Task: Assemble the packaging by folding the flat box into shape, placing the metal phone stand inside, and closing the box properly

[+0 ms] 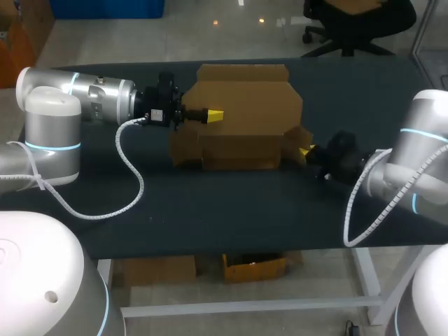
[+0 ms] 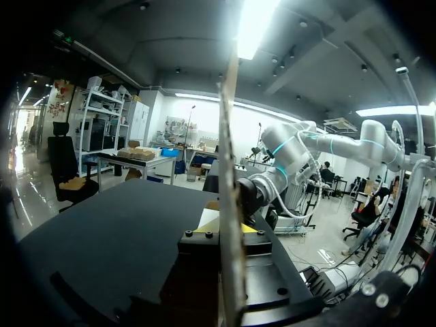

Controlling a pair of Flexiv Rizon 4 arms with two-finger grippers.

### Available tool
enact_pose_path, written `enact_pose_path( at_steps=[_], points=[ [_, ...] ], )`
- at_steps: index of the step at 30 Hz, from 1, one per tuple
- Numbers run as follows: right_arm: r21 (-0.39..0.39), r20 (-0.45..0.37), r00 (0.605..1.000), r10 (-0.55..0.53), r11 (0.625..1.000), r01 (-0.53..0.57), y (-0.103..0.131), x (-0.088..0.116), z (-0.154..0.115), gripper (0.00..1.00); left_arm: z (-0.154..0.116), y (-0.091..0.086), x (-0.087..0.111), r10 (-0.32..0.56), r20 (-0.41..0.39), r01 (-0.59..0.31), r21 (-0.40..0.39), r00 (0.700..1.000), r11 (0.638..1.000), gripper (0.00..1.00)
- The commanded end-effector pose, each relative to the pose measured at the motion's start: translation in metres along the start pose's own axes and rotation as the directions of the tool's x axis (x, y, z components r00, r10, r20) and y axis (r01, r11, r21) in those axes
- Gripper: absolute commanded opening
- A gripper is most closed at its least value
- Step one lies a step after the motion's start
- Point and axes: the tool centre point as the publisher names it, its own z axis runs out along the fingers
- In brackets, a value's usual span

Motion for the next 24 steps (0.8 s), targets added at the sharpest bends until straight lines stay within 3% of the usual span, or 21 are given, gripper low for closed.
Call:
enact_pose_path(
  at_steps=[1,24],
  points=[
    [-0.005,0.035,0.999,-0.003,1.000,0.003,-0.0002,0.0050,0.0014,0.00,0.0000,0.0041,-0.0020,0.000,-0.004,0.000,-0.001,1.000,1.000,0.00],
    [-0.011,0.037,0.999,0.002,1.000,-0.002,-0.0024,0.0094,0.0039,0.00,0.0000,0.0041,-0.0020,0.000,-0.004,0.000,-0.001,1.000,1.000,0.00]
  ],
)
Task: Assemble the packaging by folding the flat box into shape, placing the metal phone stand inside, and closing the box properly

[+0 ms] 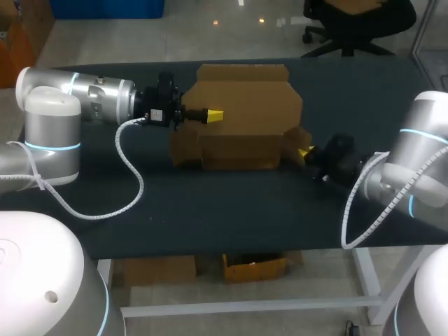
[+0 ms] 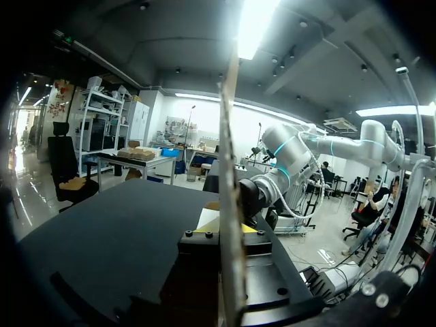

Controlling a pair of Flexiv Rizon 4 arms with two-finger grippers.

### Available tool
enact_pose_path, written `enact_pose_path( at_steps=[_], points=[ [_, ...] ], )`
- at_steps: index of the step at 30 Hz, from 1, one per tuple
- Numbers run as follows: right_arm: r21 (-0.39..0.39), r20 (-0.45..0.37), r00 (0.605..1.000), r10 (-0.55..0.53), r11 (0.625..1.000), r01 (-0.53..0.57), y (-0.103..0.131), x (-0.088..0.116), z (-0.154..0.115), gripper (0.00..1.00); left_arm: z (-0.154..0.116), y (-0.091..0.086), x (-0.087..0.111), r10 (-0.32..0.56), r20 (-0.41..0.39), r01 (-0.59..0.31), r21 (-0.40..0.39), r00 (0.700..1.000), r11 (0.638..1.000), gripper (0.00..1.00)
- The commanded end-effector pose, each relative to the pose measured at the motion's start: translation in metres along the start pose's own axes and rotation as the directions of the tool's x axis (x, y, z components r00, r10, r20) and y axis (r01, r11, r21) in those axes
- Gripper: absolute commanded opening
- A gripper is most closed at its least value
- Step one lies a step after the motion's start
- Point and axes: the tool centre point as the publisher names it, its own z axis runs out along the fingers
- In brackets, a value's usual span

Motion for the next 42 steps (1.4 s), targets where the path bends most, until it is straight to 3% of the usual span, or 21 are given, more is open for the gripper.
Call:
enact_pose_path(
  at_steps=[1,42],
  points=[
    [-0.009,0.022,1.000,-0.001,1.000,0.001,-0.002,0.005,0.004,0.00,0.000,0.004,-0.002,0.000,-0.004,0.000,-0.001,1.000,1.000,0.00],
    [-0.006,0.232,0.970,0.073,0.997,-0.074,-0.001,0.019,0.004,0.00,0.000,0.004,-0.002,0.000,-0.004,0.000,-0.001,1.000,1.000,0.00]
  ],
)
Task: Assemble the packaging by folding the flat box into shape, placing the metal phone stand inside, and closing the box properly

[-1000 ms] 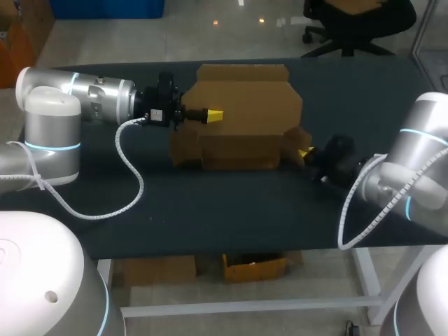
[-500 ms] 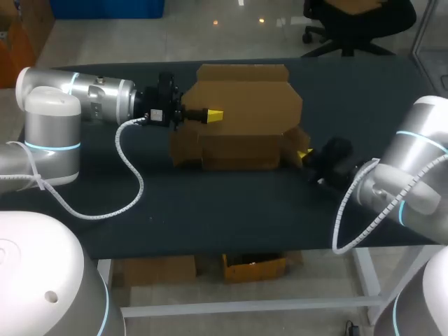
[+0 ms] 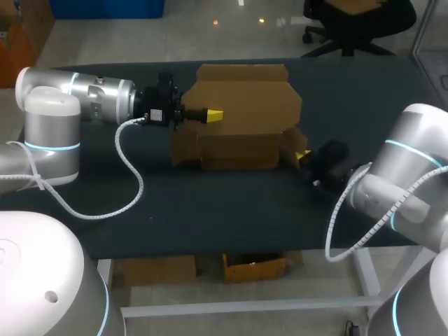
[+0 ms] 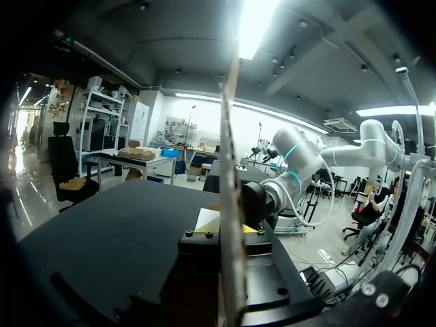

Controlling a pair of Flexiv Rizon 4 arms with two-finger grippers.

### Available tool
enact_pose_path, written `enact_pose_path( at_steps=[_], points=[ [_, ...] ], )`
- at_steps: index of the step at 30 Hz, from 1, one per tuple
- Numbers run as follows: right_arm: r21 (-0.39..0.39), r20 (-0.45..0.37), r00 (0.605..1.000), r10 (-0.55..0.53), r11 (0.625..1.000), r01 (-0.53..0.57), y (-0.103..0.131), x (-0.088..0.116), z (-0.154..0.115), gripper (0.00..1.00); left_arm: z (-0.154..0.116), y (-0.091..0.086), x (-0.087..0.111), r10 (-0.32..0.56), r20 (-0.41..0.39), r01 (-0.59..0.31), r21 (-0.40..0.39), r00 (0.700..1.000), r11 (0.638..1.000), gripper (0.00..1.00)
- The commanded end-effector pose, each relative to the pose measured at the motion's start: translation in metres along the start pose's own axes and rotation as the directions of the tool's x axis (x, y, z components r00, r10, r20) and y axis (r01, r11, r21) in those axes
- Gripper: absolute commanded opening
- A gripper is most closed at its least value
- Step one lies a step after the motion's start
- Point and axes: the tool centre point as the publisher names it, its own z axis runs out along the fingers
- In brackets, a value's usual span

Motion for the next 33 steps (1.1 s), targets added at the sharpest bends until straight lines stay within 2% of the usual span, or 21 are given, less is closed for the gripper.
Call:
enact_pose_path(
  at_steps=[1,33],
  points=[
    [-0.006,0.121,0.993,0.004,1.000,-0.003,0.000,0.007,0.005,0.00,0.001,0.004,-0.002,0.000,-0.004,0.000,-0.001,1.000,1.000,0.00],
    [-0.008,0.243,0.968,0.065,0.998,-0.066,0.005,0.025,0.017,0.00,0.001,0.004,-0.002,0.000,-0.004,0.000,-0.001,1.000,1.000,0.00]
  ],
)
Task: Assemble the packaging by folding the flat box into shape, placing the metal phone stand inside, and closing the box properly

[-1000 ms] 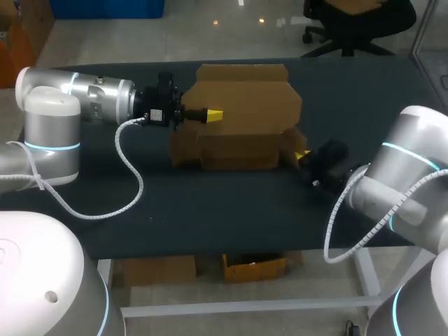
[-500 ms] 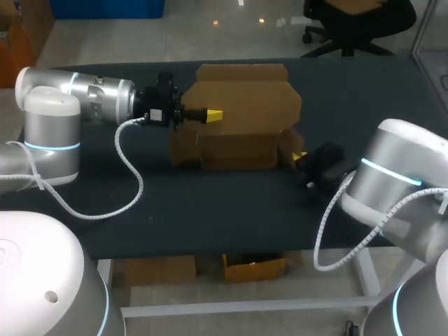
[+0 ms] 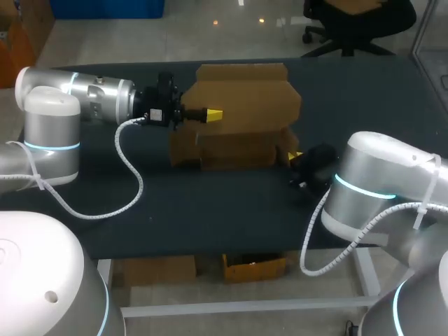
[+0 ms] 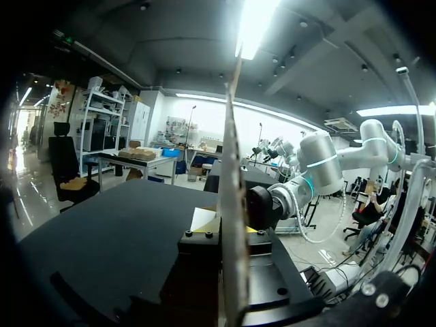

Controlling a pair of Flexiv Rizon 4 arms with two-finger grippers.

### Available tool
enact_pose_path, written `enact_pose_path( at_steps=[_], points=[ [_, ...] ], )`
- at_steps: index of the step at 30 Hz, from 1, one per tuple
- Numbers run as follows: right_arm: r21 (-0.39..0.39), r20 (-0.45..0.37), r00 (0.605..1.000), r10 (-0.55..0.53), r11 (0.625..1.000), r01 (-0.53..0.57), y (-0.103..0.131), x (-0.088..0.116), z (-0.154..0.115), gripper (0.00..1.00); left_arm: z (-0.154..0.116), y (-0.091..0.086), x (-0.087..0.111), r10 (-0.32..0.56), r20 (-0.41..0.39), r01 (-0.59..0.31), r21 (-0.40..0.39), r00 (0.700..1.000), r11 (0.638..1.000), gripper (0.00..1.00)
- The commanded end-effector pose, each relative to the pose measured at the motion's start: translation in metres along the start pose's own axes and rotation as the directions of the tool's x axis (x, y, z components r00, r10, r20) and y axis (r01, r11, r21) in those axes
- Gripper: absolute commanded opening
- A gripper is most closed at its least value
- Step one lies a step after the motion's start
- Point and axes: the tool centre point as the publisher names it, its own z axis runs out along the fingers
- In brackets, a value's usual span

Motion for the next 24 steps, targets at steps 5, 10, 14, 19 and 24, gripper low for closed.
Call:
enact_pose_path(
  at_steps=[5,10,14,19,24],
  points=[
    [-0.003,0.150,0.989,0.014,1.000,-0.013,0.002,0.012,0.009,0.10,0.002,0.004,-0.001,-0.001,-0.005,0.001,-0.001,1.000,1.000,0.00],
    [-0.002,0.156,0.987,0.022,1.000,-0.022,0.003,0.015,0.011,0.11,0.002,0.004,-0.001,-0.001,-0.005,0.001,-0.001,1.000,1.000,0.00],
    [-0.003,0.161,0.987,0.027,1.000,-0.027,0.003,0.017,0.012,0.11,0.002,0.004,-0.001,-0.001,-0.005,0.001,-0.001,1.000,1.000,0.00],
    [-0.006,0.169,0.985,0.035,0.999,-0.034,0.004,0.020,0.012,0.13,0.002,0.004,-0.001,-0.001,-0.005,0.001,-0.001,1.000,1.000,0.00],
    [-0.013,0.173,0.984,0.038,0.999,-0.036,0.008,0.026,0.011,0.21,0.002,0.004,-0.001,-0.001,-0.005,0.001,-0.001,1.000,1.000,0.00]
  ],
)
